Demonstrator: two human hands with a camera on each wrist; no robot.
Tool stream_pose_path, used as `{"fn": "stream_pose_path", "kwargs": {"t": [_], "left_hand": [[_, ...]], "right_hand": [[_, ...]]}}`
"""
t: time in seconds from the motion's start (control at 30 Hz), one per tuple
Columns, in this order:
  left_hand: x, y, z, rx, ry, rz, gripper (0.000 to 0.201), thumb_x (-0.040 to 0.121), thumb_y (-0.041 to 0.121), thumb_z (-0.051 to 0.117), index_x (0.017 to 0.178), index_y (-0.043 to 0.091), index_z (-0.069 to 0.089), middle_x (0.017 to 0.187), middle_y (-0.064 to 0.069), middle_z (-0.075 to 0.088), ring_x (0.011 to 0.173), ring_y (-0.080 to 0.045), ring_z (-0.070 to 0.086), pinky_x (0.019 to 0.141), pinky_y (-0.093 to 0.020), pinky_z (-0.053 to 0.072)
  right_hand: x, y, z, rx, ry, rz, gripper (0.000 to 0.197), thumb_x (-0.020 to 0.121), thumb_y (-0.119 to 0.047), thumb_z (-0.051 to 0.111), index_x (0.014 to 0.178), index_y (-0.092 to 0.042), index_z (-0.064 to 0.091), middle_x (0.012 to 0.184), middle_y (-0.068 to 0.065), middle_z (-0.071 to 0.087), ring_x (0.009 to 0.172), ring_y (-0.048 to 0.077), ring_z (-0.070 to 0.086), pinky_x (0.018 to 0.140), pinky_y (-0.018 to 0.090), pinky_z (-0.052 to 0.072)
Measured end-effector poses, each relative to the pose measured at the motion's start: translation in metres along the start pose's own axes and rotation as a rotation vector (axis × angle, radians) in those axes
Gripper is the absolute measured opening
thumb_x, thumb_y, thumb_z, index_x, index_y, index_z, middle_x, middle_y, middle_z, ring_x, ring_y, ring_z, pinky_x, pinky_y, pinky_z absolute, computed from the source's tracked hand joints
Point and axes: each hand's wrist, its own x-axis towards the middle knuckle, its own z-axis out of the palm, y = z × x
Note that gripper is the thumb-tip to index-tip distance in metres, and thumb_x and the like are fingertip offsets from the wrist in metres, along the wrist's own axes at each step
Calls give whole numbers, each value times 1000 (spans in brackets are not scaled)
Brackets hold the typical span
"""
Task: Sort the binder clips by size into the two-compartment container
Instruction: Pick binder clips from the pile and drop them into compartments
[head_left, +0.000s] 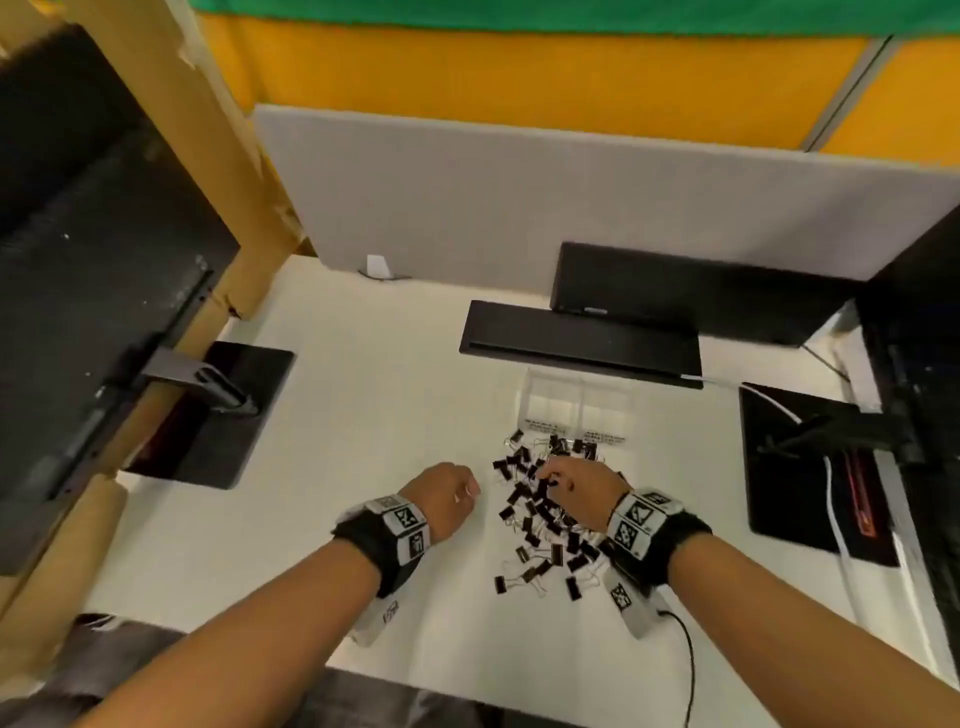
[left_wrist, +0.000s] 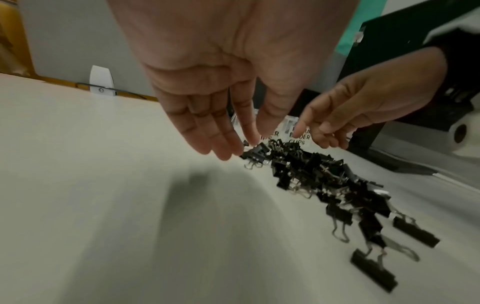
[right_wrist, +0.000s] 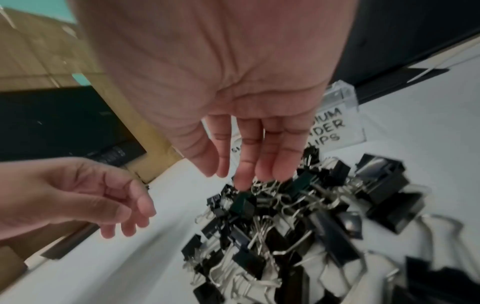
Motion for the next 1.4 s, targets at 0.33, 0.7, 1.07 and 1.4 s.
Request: {"fn": "stream_pose_path", "kwargs": {"t": [0.33,0.7,1.07,1.4], "left_hand": [[27,14,40,-16,1,54,26,84,23,64,108,14,58,112,-9,56,99,-23,57,80,-27,44],[18,11,52,-17,103,66,16,86,18,59,74,16,48,79,-1,52,73,-20,50,62,-29,43],[-18,8,54,-187,37,46,25,93,8,35,117,10,40,64,2,48,55,-14,44,54,-27,37],[-18,-5,79,149,-162,135,38,81,43,65,106,16,53,108,-4,60,96,-23,58,82,-37,52]], "right_hand": [[13,11,8,-52,136,106,27,91,-16,46,114,-25,56,109,3,63,80,17,60,75,32,54],[3,-12,45,-234,76,-82,33,90,-18,57,122,-14,55,121,6,52,117,22,45,101,35,41],[10,-5,53,-180,145,-82,14,85,-20,60,91,-12,50,99,5,48,96,20,45,84,31,43],[7,-13,49,239,321,-80,29,75,-8,63,59,-18,41,60,-5,42,54,9,37,51,20,34]]}}
